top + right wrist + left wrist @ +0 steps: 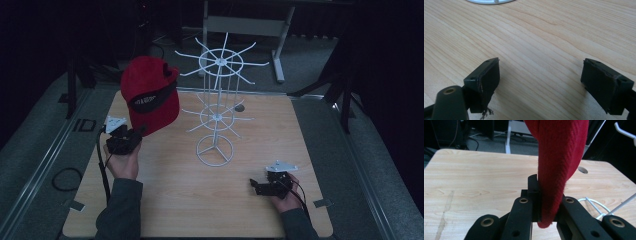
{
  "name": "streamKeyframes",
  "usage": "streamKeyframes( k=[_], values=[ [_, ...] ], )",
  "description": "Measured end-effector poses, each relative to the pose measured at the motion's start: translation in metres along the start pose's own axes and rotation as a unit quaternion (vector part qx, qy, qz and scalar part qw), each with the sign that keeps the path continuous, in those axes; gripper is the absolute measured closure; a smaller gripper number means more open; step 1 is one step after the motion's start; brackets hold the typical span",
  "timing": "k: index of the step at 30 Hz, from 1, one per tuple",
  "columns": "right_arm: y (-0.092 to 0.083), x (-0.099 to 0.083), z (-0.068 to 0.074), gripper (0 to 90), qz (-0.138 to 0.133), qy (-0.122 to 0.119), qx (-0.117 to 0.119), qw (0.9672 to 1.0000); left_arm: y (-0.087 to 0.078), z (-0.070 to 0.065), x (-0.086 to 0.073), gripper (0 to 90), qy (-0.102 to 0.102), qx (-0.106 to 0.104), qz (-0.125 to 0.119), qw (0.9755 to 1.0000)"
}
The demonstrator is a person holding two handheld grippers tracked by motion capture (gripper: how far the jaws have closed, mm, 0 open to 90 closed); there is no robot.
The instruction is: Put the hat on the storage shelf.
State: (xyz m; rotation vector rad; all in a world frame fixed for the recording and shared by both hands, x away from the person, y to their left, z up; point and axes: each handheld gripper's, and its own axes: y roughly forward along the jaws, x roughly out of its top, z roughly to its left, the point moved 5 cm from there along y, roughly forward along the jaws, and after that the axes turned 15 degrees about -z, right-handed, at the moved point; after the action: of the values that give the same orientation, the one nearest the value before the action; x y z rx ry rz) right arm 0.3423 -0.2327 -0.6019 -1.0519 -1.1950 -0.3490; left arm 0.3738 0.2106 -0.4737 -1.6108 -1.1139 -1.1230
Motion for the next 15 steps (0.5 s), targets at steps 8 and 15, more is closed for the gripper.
streamKeyframes(
  k=[8,15],
  values=[
    [0.000,0.000,0.000,15.4,0.000,-0.001,0.000,1.0000,-0.006,-0.001,0.011,86.2,0.006,0.002,-0.017,0.9998],
    [0.000,0.000,0.000,15.3,0.001,-0.002,0.001,1.0000,-0.011,-0.002,0.017,86.2,0.004,0.001,-0.031,0.9995]
  ],
)
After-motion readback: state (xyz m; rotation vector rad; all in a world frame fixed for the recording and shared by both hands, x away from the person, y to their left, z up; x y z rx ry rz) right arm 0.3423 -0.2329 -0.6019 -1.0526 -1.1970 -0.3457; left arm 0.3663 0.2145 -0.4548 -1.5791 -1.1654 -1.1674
